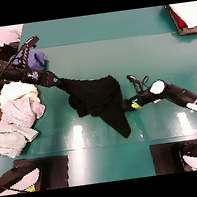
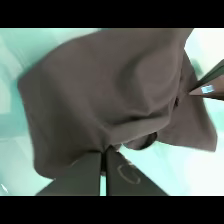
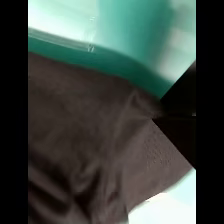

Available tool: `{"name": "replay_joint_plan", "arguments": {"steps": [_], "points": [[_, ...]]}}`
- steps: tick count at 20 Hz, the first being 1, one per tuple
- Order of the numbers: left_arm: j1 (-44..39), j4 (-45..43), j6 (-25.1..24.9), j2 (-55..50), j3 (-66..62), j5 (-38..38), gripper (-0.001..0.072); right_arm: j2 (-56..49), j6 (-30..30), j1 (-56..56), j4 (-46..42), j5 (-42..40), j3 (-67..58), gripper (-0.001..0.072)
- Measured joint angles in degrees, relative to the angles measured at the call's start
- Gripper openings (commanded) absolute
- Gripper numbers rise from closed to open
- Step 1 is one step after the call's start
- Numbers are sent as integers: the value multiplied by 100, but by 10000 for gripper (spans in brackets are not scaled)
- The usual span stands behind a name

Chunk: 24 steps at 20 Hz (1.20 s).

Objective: Fold the shirts.

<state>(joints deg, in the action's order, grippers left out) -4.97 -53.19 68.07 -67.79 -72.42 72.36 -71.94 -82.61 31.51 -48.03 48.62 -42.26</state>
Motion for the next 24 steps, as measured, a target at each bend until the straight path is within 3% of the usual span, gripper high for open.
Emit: {"name": "replay_joint_plan", "arguments": {"steps": [7,12,19,24], "points": [[2,-509,450,415,-2371,-190,25,2092,0,-2015,-13,-72,-1508,15],[0,61,566,802,-4151,-199,25,3077,205,-3067,-7,-74,-3195,16],[2,1296,448,1700,-4719,-570,25,3814,592,-3812,-13,68,-4719,16],[0,1620,181,2011,-4693,-839,25,3593,616,-4865,24,918,-5711,15]]}}
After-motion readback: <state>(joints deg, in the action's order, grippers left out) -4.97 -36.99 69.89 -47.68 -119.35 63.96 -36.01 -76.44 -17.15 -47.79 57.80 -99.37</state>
